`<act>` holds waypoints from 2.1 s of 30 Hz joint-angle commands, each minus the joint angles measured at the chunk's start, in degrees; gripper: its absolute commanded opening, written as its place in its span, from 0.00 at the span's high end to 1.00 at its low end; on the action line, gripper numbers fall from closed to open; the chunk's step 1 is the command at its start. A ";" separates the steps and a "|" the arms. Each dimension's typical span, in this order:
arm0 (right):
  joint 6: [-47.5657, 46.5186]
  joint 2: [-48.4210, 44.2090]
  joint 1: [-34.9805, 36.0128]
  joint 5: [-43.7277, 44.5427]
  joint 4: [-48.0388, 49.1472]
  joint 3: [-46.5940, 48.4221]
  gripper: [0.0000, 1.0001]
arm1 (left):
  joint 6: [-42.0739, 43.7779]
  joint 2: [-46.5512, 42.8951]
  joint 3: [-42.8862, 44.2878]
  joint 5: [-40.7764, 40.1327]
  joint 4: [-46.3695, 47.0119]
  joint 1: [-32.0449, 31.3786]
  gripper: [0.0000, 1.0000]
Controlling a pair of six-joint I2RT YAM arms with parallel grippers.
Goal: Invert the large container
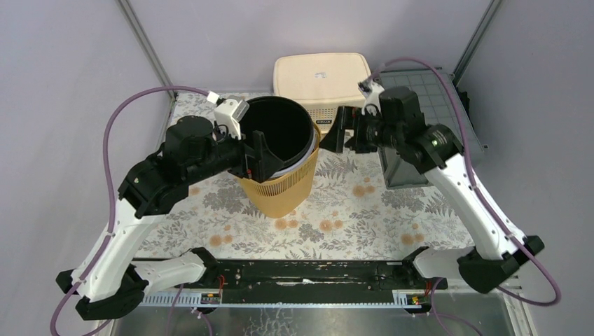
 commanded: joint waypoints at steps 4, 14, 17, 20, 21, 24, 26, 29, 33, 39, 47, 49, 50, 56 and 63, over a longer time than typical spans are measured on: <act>-13.15 16.29 0.43 10.04 -11.50 28.34 0.08 | -0.50 2.07 11.31 -12.83 -8.11 -0.06 0.00; -20.20 32.68 0.43 12.49 -18.95 48.35 0.53 | -2.32 12.17 18.49 -33.39 -17.22 0.01 0.00; -20.08 31.57 0.47 12.90 -14.92 43.92 0.53 | -3.40 13.53 17.59 -33.58 -17.06 0.01 0.07; -20.19 29.65 0.43 12.89 -10.82 38.64 0.51 | -3.95 13.45 14.35 -34.45 -15.29 0.04 0.19; -20.31 28.84 0.43 13.33 -9.92 37.19 0.50 | -4.31 13.16 13.30 -34.81 -14.66 0.04 0.22; -20.25 25.62 0.43 13.91 -7.10 32.58 0.45 | -6.48 11.69 11.69 -34.97 -13.99 0.02 0.25; -20.17 23.12 0.43 13.60 -5.66 30.44 0.44 | -7.87 10.64 11.30 -33.79 -14.03 0.06 0.26; -20.12 20.34 0.43 12.68 -3.47 27.40 0.43 | -8.52 8.86 9.97 -32.08 -13.21 -0.07 0.26; -19.93 17.54 0.43 11.57 0.25 24.91 0.43 | -6.84 6.60 8.58 -29.91 -9.24 -0.05 0.24; -21.39 18.40 0.42 2.85 1.76 25.99 0.44 | -6.12 7.62 12.28 -30.50 -11.21 -0.06 0.24; -23.53 23.99 0.71 -0.28 -1.75 31.09 0.44 | -5.93 8.75 13.59 -36.45 -15.98 -0.05 0.22; -23.68 24.54 0.79 0.06 -1.90 32.12 0.44 | -5.93 8.65 13.12 -37.23 -16.13 -0.07 0.22; -23.68 25.84 0.86 0.22 -1.98 32.48 0.44 | -5.99 8.53 12.86 -37.63 -16.42 -0.08 0.22; -23.47 28.82 1.53 0.32 -1.86 33.79 0.45 | -6.45 7.28 10.17 -40.15 -18.21 -0.05 0.22; -23.84 30.23 2.48 2.78 -1.80 34.03 0.48 | -6.53 6.73 4.89 -40.98 -15.28 -0.05 0.24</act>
